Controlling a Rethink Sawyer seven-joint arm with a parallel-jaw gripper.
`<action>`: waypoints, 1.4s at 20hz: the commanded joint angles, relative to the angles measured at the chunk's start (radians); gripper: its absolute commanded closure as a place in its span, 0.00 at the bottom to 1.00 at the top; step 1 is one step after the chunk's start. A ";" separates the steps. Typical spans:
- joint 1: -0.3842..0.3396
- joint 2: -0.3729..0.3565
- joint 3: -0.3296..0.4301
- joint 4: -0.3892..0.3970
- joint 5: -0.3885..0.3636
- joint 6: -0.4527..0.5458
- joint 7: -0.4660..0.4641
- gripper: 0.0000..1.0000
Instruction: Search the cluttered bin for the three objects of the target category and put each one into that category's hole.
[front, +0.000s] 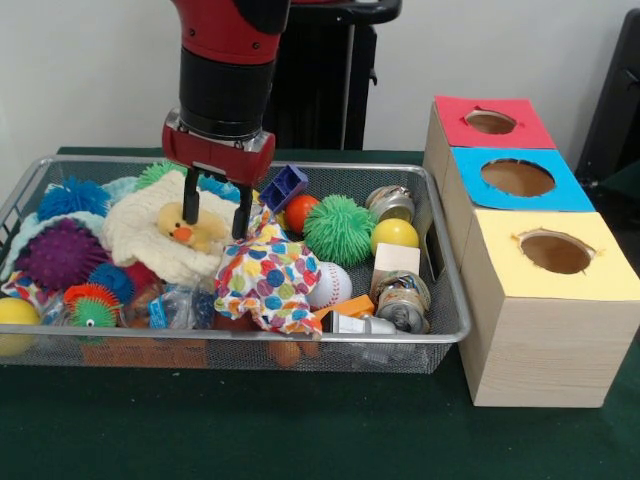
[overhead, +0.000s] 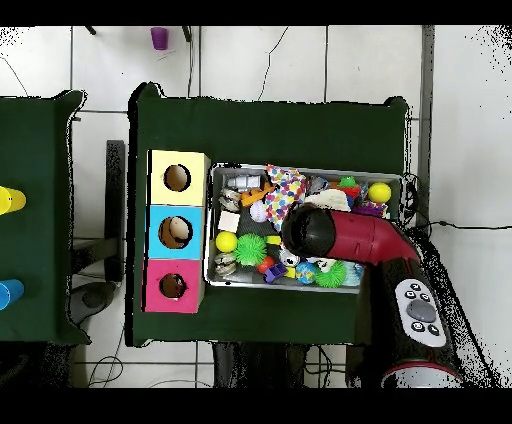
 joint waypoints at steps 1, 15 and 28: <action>-0.033 -0.013 0.008 0.106 -0.017 -0.009 0.066 0.00; -0.022 0.012 -0.003 0.125 -0.024 -0.075 0.096 0.00; -0.020 0.031 -0.015 0.103 -0.007 -0.090 0.085 0.00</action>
